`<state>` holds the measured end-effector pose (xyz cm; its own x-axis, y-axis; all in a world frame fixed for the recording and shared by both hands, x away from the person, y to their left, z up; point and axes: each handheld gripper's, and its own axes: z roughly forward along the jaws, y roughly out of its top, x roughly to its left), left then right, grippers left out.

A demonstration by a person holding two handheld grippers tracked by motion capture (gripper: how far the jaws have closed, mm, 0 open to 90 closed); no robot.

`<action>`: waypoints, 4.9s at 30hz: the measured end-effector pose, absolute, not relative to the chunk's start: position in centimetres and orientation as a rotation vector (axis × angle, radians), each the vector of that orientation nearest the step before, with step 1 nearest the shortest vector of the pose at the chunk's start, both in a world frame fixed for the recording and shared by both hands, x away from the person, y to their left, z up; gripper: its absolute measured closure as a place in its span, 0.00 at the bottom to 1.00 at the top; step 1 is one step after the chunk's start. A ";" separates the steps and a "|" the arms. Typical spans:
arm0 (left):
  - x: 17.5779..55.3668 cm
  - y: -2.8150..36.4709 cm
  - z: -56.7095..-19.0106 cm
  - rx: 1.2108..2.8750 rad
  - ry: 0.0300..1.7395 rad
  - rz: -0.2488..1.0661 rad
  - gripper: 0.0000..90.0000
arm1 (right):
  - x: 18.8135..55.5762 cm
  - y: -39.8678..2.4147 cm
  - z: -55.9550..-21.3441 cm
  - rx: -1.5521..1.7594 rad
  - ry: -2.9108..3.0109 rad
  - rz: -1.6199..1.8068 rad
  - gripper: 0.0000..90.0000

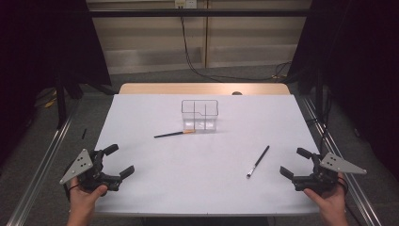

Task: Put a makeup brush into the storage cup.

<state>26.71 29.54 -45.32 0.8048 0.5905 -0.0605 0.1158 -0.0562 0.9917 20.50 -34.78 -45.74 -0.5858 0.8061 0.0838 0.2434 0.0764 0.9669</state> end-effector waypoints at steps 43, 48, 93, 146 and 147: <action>29.9 25.7 -43.2 1.583 0.570 0.432 0.00 | 20.5 -34.0 -45.2 1.015 1.869 1.541 0.00; 30.8 24.3 -43.0 1.588 0.556 0.434 0.00 | 20.4 -34.2 -45.2 1.017 1.859 1.541 0.00; 37.8 19.4 -44.9 1.606 0.673 0.396 0.00 | 19.9 -33.8 -45.3 1.000 1.885 1.525 0.00; 43.1 15.3 -44.6 1.836 0.722 0.385 0.00 | 20.1 -33.9 -45.5 0.995 1.902 1.529 0.00; 43.1 15.3 -44.4 1.848 0.728 0.387 0.00 | 20.1 -33.9 -45.5 0.996 1.902 1.529 0.00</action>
